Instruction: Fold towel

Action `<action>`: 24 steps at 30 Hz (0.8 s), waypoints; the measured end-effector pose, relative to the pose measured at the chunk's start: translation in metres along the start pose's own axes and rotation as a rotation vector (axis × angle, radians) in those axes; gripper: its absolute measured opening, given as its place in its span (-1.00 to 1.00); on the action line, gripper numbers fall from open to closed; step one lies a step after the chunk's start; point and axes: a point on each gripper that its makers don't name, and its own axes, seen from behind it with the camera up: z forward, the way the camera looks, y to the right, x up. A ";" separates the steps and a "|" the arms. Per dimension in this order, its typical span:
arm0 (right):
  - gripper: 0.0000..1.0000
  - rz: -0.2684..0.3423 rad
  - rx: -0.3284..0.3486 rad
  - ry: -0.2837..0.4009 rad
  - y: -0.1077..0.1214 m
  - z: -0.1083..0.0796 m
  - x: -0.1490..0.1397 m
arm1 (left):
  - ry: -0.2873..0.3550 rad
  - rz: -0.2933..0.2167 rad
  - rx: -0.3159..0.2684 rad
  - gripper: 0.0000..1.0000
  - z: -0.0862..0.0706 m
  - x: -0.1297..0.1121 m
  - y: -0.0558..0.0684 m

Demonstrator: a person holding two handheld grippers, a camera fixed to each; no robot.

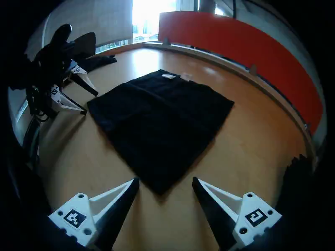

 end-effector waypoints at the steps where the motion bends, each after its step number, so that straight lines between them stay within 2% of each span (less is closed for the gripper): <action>1: 0.90 0.002 0.004 0.000 0.000 0.000 0.000 | -0.003 0.004 0.001 0.91 0.000 0.000 0.000; 12: 0.69 0.018 0.025 -0.005 -0.004 0.000 -0.002 | -0.031 0.001 0.003 0.90 0.000 -0.002 0.000; 17: 0.46 0.024 0.025 -0.007 -0.003 0.000 -0.002 | -0.047 -0.001 0.006 0.85 0.000 -0.002 0.001; 24: 0.09 0.024 0.029 -0.008 -0.004 -0.001 -0.002 | -0.068 -0.013 0.015 0.49 0.000 -0.002 -0.001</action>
